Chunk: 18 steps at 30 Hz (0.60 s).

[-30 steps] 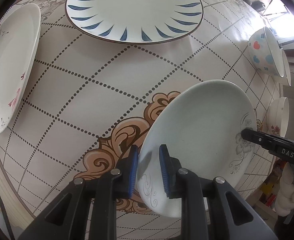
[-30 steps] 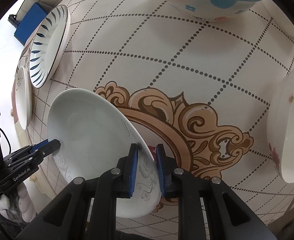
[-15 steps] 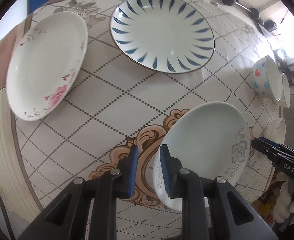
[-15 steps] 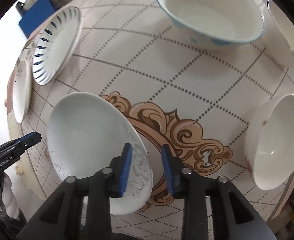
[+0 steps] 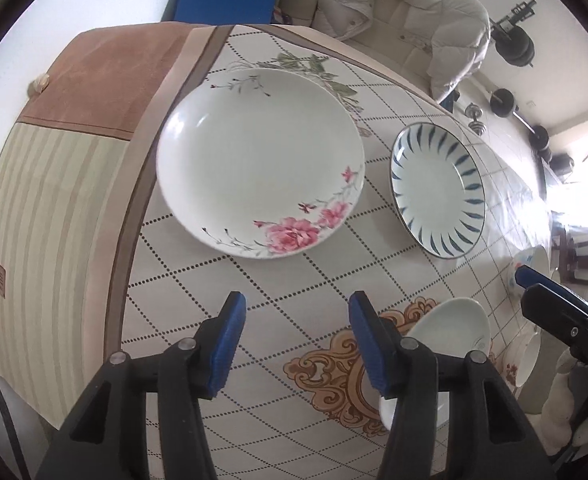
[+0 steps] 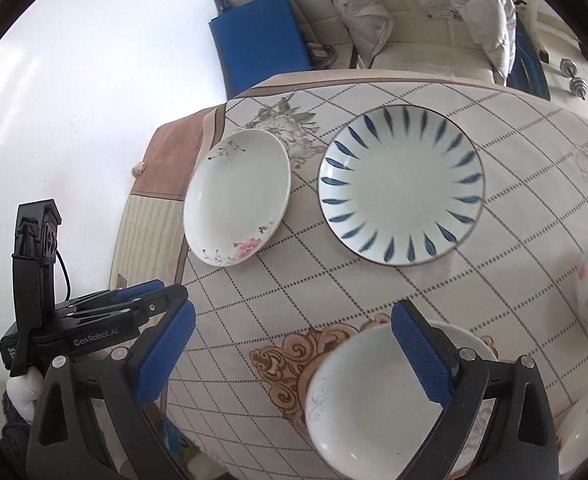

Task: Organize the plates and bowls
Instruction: 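Lower the grey-flower plate onto the table and open both grippers, then grasp the rim of the pink-blossom white plate with both grippers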

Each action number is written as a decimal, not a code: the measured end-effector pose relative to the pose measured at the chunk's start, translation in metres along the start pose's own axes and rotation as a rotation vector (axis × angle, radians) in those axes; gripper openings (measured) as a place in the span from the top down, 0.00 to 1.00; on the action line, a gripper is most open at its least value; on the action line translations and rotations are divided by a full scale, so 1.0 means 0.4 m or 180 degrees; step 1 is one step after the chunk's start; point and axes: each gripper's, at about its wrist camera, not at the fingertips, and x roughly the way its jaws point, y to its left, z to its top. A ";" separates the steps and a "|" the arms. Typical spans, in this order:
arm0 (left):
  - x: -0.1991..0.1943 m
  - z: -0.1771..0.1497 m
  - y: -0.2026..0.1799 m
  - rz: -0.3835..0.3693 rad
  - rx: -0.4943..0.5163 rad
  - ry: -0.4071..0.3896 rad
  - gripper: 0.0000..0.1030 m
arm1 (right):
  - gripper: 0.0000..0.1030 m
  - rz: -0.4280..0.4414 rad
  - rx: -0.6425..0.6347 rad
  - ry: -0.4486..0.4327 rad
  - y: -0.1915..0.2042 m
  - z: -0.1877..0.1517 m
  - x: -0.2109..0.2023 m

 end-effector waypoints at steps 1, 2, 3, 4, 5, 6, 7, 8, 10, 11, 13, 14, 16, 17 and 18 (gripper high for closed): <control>0.003 0.017 0.030 -0.0029 -0.0092 -0.0002 0.50 | 0.03 0.0022 -0.0070 0.0052 0.029 0.033 0.025; 0.007 0.036 0.059 -0.0047 -0.0179 -0.0019 0.50 | 0.03 0.0032 -0.0126 0.0117 0.049 0.068 0.049; 0.012 0.055 0.087 -0.0099 -0.0247 -0.0027 0.50 | 0.03 0.0069 -0.0155 0.0199 0.065 0.105 0.075; 0.019 0.074 0.115 -0.0145 -0.0321 -0.0023 0.50 | 0.03 0.0107 -0.0167 0.0284 0.077 0.142 0.100; 0.027 0.092 0.144 -0.0177 -0.0410 -0.0024 0.50 | 0.03 0.0099 -0.0176 0.0357 0.086 0.179 0.129; 0.036 0.110 0.169 -0.0243 -0.0495 -0.0022 0.50 | 0.03 0.0104 -0.0187 0.0430 0.092 0.216 0.161; 0.048 0.126 0.193 -0.0296 -0.0574 -0.0003 0.50 | 0.03 0.0116 -0.0185 0.0507 0.096 0.251 0.193; 0.061 0.142 0.214 -0.0296 -0.0630 0.0007 0.50 | 0.03 0.0064 -0.0169 0.0573 0.096 0.283 0.224; 0.088 0.173 0.244 -0.0304 -0.0683 0.0012 0.50 | 0.04 0.0000 -0.0200 0.0718 0.098 0.338 0.289; 0.106 0.187 0.255 -0.0297 -0.0700 0.0047 0.50 | 0.07 -0.0037 -0.0201 0.0757 0.095 0.361 0.318; 0.140 0.211 0.270 -0.0295 -0.0708 0.0107 0.52 | 0.07 -0.0073 -0.0189 0.0859 0.082 0.400 0.377; 0.156 0.220 0.276 -0.0280 -0.0706 0.0135 0.52 | 0.09 -0.0096 -0.0167 0.0903 0.073 0.415 0.404; 0.185 0.233 0.288 -0.0283 -0.0702 0.0194 0.52 | 0.12 -0.0087 -0.0149 0.0981 0.063 0.433 0.450; 0.197 0.237 0.292 -0.0276 -0.0697 0.0215 0.52 | 0.13 -0.0064 -0.0132 0.1019 0.061 0.441 0.469; 0.206 0.240 0.294 -0.0277 -0.0691 0.0232 0.52 | 0.13 -0.0042 -0.0123 0.1052 0.060 0.450 0.487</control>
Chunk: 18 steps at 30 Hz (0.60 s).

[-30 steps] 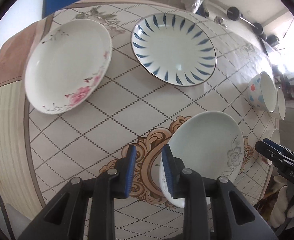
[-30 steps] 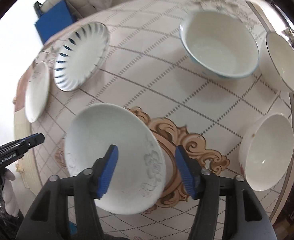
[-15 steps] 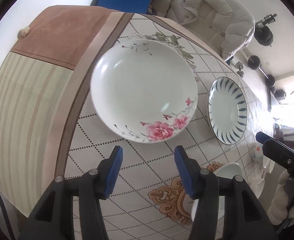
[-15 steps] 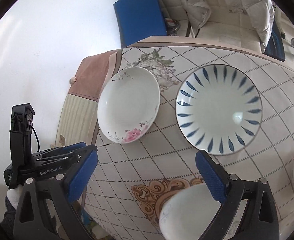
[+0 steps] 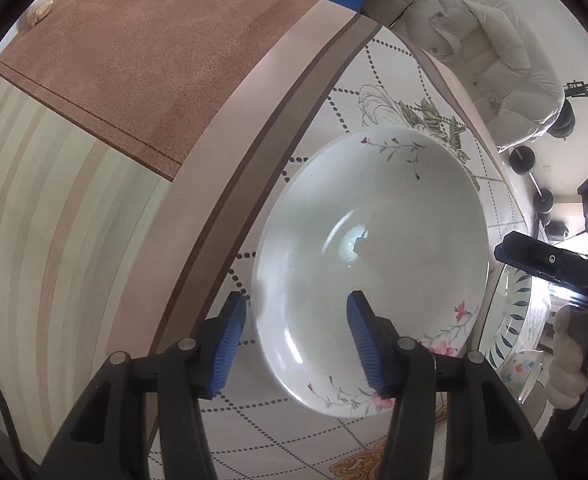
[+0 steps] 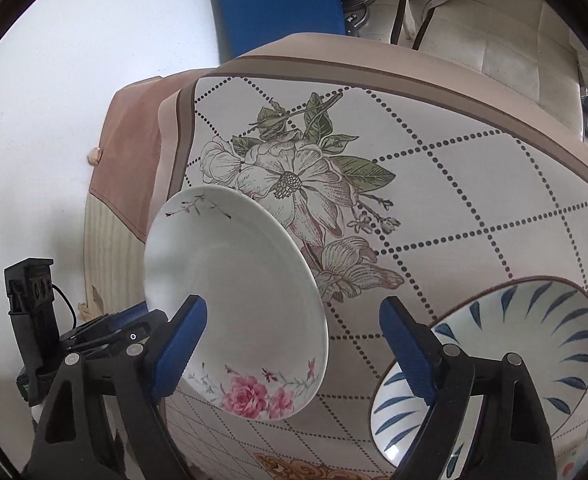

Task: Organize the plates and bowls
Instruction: 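Grasp the rim of the pink-blossom white plate with both grippers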

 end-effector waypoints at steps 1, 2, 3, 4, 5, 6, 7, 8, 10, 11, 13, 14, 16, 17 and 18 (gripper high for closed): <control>0.007 0.003 0.003 -0.0010 0.0003 0.0023 0.52 | 0.14 0.0005 -0.0006 0.0027 0.002 0.009 0.011; 0.014 0.005 0.005 -0.0018 0.0011 0.0042 0.52 | 0.14 0.0011 -0.0019 0.0052 0.001 0.020 0.023; 0.020 0.005 0.006 -0.0021 0.0023 0.0059 0.52 | 0.14 0.0013 -0.0032 0.0074 -0.001 0.025 0.030; 0.026 0.007 0.005 -0.0034 0.0044 0.0074 0.52 | 0.16 0.0010 -0.0046 0.0095 0.000 0.032 0.040; 0.031 0.006 0.003 -0.0045 0.0065 0.0087 0.52 | 0.19 0.0018 -0.0073 0.0119 0.003 0.038 0.050; 0.035 0.007 0.002 -0.0040 0.0074 0.0098 0.52 | 0.21 0.0039 -0.0102 0.0147 0.004 0.043 0.057; 0.039 0.009 0.000 -0.0038 0.0080 0.0102 0.52 | 0.23 0.0059 -0.0121 0.0171 0.005 0.045 0.065; 0.039 0.011 -0.002 -0.0045 0.0092 0.0087 0.52 | 0.25 0.0059 -0.0132 0.0188 0.005 0.048 0.070; 0.040 0.014 -0.003 -0.0066 0.0089 0.0096 0.52 | 0.29 0.0068 -0.0148 0.0214 0.005 0.052 0.080; 0.042 0.017 -0.003 -0.0081 0.0082 0.0096 0.52 | 0.32 0.0088 -0.0146 0.0234 0.003 0.054 0.085; 0.042 0.018 -0.002 -0.0091 0.0066 0.0098 0.52 | 0.33 0.0144 -0.0124 0.0276 0.004 0.055 0.102; 0.043 0.018 -0.002 -0.0108 0.0048 0.0102 0.52 | 0.34 0.0174 -0.0118 0.0293 0.001 0.055 0.106; 0.042 0.016 0.003 -0.0122 -0.0011 0.0089 0.57 | 0.37 0.0237 -0.0144 0.0278 0.001 0.052 0.108; 0.040 0.015 0.007 -0.0110 -0.0043 0.0067 0.60 | 0.45 0.0293 -0.0147 0.0293 -0.002 0.050 0.109; 0.039 0.014 0.012 -0.0100 -0.0074 0.0051 0.63 | 0.47 0.0307 -0.0133 0.0310 -0.006 0.050 0.113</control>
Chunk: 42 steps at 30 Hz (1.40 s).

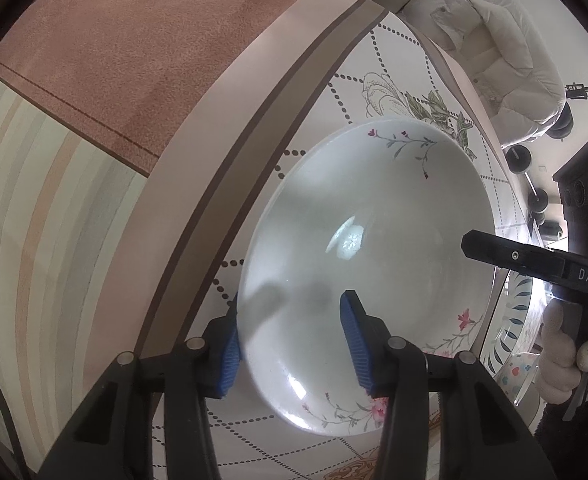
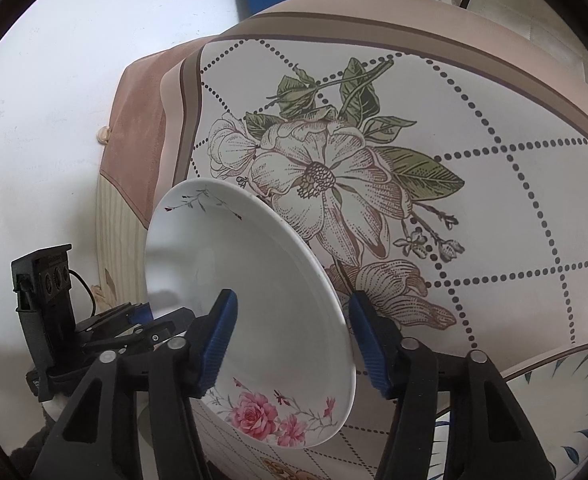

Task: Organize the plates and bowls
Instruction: 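Grasp the rim of the pink-blossom white plate with both grippers, then lift the pink-blossom plate and carry it over the grey-flower plate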

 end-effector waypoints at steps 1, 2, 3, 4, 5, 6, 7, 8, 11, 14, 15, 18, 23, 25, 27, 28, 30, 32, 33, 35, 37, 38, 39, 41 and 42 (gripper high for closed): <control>-0.002 0.000 0.006 0.0007 -0.0032 -0.0010 0.67 | 0.51 -0.0012 0.0002 -0.0006 -0.002 -0.010 -0.003; -0.003 -0.001 0.012 0.0010 -0.0059 -0.0020 0.69 | 0.54 -0.0012 -0.0015 -0.0021 -0.004 -0.013 -0.005; -0.004 -0.002 0.020 0.0012 -0.0079 -0.0028 0.74 | 0.57 -0.0024 -0.0037 -0.0029 -0.006 -0.016 -0.008; -0.005 -0.003 0.028 0.0017 -0.0106 -0.0032 0.80 | 0.65 -0.0062 -0.0033 -0.0039 -0.012 -0.019 -0.011; -0.006 -0.005 0.035 -0.0002 -0.0124 -0.0030 0.81 | 0.70 -0.0071 0.0002 -0.0052 -0.021 -0.021 -0.013; -0.005 -0.005 0.040 -0.0038 -0.0138 -0.0018 0.82 | 0.72 -0.0046 0.0061 -0.0065 -0.030 -0.024 -0.015; -0.006 -0.006 0.045 -0.0057 -0.0154 -0.0010 0.82 | 0.74 -0.0015 0.0128 -0.0076 -0.044 -0.030 -0.020; -0.006 -0.005 0.046 -0.0055 -0.0154 -0.0001 0.82 | 0.75 0.0006 0.0191 -0.0078 -0.049 -0.035 -0.021; -0.015 0.001 0.056 -0.0005 -0.0115 -0.0001 0.82 | 0.76 -0.0060 0.0218 -0.0039 -0.045 -0.060 -0.014; -0.025 0.012 0.065 0.0046 -0.0053 -0.0011 0.82 | 0.76 -0.0092 0.0255 0.0118 -0.034 -0.103 0.010; -0.028 0.016 0.069 0.0046 -0.0029 -0.0005 0.82 | 0.76 -0.0071 0.0275 0.0170 -0.033 -0.121 0.018; -0.031 0.027 0.074 0.0056 0.0137 0.0045 0.81 | 0.77 0.0018 0.0376 0.0248 -0.039 -0.173 0.040; -0.027 0.024 0.064 0.0137 0.0313 0.0074 0.78 | 0.77 0.0173 0.0592 0.0084 -0.070 -0.225 0.035; -0.030 0.021 0.064 0.0179 0.0296 0.0059 0.79 | 0.81 0.0166 0.0670 0.0031 -0.080 -0.238 0.031; -0.033 0.014 0.060 0.0198 0.0304 0.0048 0.80 | 0.86 0.0142 0.0771 0.0074 -0.092 -0.249 0.032; -0.035 0.010 0.057 0.0201 0.0303 0.0040 0.81 | 0.86 0.0156 0.0819 0.0082 -0.098 -0.255 0.034; -0.032 -0.003 0.042 0.0238 0.0328 0.0050 0.81 | 0.86 0.0134 0.0801 0.0062 -0.103 -0.268 0.031; -0.032 -0.008 0.031 0.0261 0.0342 0.0057 0.82 | 0.86 0.0171 0.0865 0.0069 -0.111 -0.286 0.033; -0.034 -0.011 0.028 0.0259 0.0347 0.0058 0.82 | 0.86 0.0185 0.0882 0.0058 -0.116 -0.294 0.031; -0.033 -0.018 0.014 0.0271 0.0376 0.0061 0.82 | 0.86 0.0173 0.0889 0.0038 -0.122 -0.308 0.027; -0.038 -0.023 0.006 0.0274 0.0405 0.0047 0.82 | 0.86 0.0174 0.0899 0.0018 -0.128 -0.319 0.016; -0.040 -0.025 0.002 0.0271 0.0420 0.0046 0.82 | 0.86 0.0162 0.0893 0.0019 -0.126 -0.324 0.016; -0.042 -0.027 -0.003 0.0272 0.0428 0.0035 0.82 | 0.86 0.0150 0.0888 0.0017 -0.127 -0.333 0.013; -0.045 -0.031 -0.017 0.0256 0.0448 0.0015 0.82 | 0.87 0.0142 0.0879 -0.0001 -0.111 -0.357 0.018; -0.047 -0.034 -0.022 0.0252 0.0455 0.0007 0.82 | 0.87 0.0134 0.0882 -0.0014 -0.108 -0.361 0.018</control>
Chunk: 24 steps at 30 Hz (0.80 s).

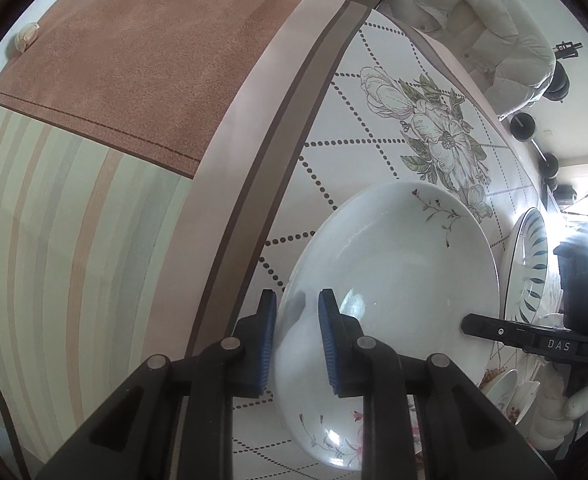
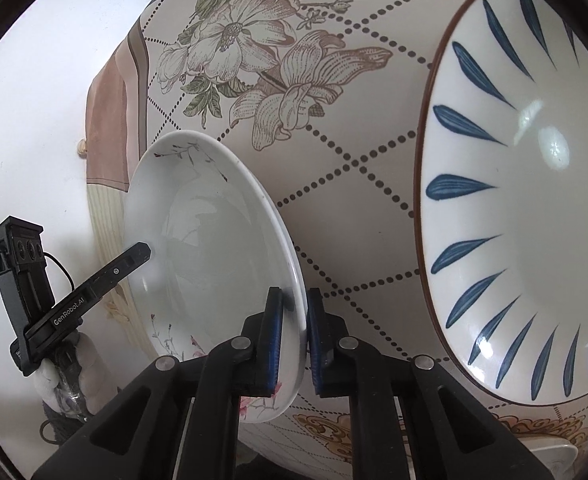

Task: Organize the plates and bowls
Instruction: 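Lift the pink-blossom plate and carry it over the grey-flower plate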

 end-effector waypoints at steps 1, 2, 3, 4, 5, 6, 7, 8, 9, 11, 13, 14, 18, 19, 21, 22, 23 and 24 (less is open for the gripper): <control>-0.005 -0.003 -0.001 0.0000 0.0014 -0.0018 0.82 | 0.87 -0.0003 0.0001 -0.0015 -0.003 -0.012 -0.004; -0.008 -0.007 -0.007 -0.0003 0.0038 -0.0031 0.82 | 0.87 -0.0004 -0.0014 -0.0038 -0.006 -0.019 -0.010; -0.009 -0.011 -0.012 -0.0002 0.0053 -0.0041 0.82 | 0.87 -0.0006 -0.0021 -0.0068 -0.009 -0.029 -0.016; -0.010 -0.013 -0.013 -0.0004 0.0057 -0.0050 0.82 | 0.87 -0.0004 -0.0022 -0.0087 -0.011 -0.040 -0.023; -0.012 -0.018 -0.015 -0.0012 0.0070 -0.0054 0.82 | 0.87 0.0007 -0.0017 -0.0101 -0.004 -0.041 -0.035; -0.014 -0.022 -0.019 -0.0018 0.0077 -0.0054 0.82 | 0.87 0.0012 -0.0013 -0.0123 -0.007 -0.048 -0.036; -0.017 -0.026 -0.025 -0.0013 0.0083 -0.0061 0.82 | 0.87 0.0014 -0.0006 -0.0137 -0.013 -0.058 -0.043; -0.020 -0.031 -0.037 -0.0011 0.0103 -0.0070 0.82 | 0.87 0.0026 -0.0004 -0.0147 -0.018 -0.068 -0.050; -0.025 -0.037 -0.044 -0.0018 0.0122 -0.0077 0.82 | 0.87 0.0036 0.0000 -0.0164 -0.022 -0.074 -0.062; -0.036 -0.046 -0.057 -0.0024 0.0165 -0.0090 0.82 | 0.87 0.0047 0.0017 -0.0196 -0.033 -0.088 -0.079; -0.048 -0.057 -0.074 -0.0035 0.0211 -0.0106 0.82 | 0.87 0.0067 0.0038 -0.0234 -0.048 -0.109 -0.098; -0.052 -0.061 -0.085 -0.0036 0.0237 -0.0114 0.82 | 0.87 0.0078 0.0049 -0.0253 -0.051 -0.116 -0.109; -0.070 -0.087 -0.134 -0.0068 0.0365 -0.0129 0.82 | 0.88 0.0117 0.0100 -0.0344 -0.081 -0.159 -0.160; -0.075 -0.095 -0.148 -0.0078 0.0402 -0.0130 0.82 | 0.88 0.0121 0.0111 -0.0377 -0.091 -0.173 -0.172; -0.083 -0.113 -0.182 -0.0093 0.0483 -0.0125 0.82 | 0.88 0.0132 0.0145 -0.0437 -0.111 -0.203 -0.201; -0.088 -0.124 -0.200 -0.0097 0.0522 -0.0128 0.82 | 0.88 0.0135 0.0163 -0.0469 -0.119 -0.217 -0.218; -0.092 -0.133 -0.219 -0.0101 0.0561 -0.0131 0.82 | 0.88 0.0146 0.0191 -0.0500 -0.129 -0.232 -0.232; -0.095 -0.143 -0.240 -0.0104 0.0607 -0.0127 0.82 | 0.88 0.0157 0.0215 -0.0532 -0.143 -0.250 -0.248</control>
